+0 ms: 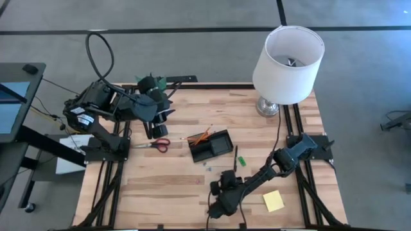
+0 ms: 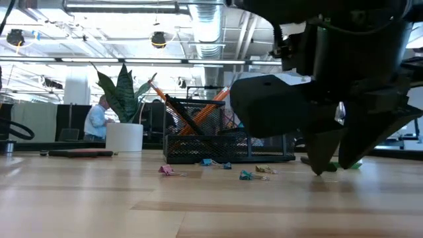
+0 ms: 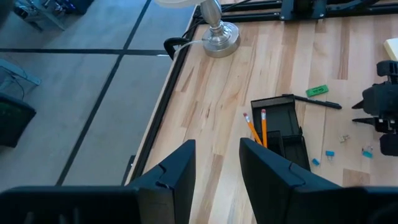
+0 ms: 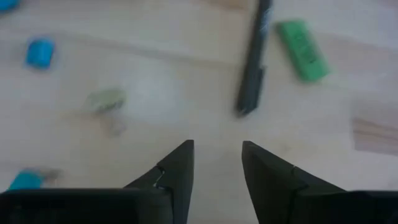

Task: Pick and place office supplies into organizer
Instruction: Put the black pen into the black desk organizer

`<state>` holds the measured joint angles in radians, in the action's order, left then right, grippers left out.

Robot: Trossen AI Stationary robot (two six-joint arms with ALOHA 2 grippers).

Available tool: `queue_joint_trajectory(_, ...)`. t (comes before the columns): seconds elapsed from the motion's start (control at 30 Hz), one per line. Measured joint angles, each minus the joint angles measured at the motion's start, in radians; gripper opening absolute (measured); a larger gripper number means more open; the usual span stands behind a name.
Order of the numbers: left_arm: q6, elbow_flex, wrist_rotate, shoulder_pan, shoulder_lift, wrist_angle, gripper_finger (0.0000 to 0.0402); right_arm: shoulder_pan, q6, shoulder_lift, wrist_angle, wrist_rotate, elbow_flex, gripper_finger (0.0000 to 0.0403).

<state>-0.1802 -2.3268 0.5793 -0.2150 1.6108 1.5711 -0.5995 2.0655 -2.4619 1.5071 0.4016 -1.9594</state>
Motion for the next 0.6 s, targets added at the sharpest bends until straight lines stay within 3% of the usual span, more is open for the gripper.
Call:
queue_joint_trajectory(0.1, 0.000, 0.000, -0.007, 0.000, 0.000, 0.000, 0.0122, 0.000, 0.059, 0.000, 0.065, 0.002, 0.001, 0.0131)
queue_joint_trajectory(0.6, 0.001, 0.000, -0.034, 0.000, 0.000, 0.000, 0.0122, 0.028, 0.119, 0.007, 0.017, 0.062, 0.121, 0.0118)
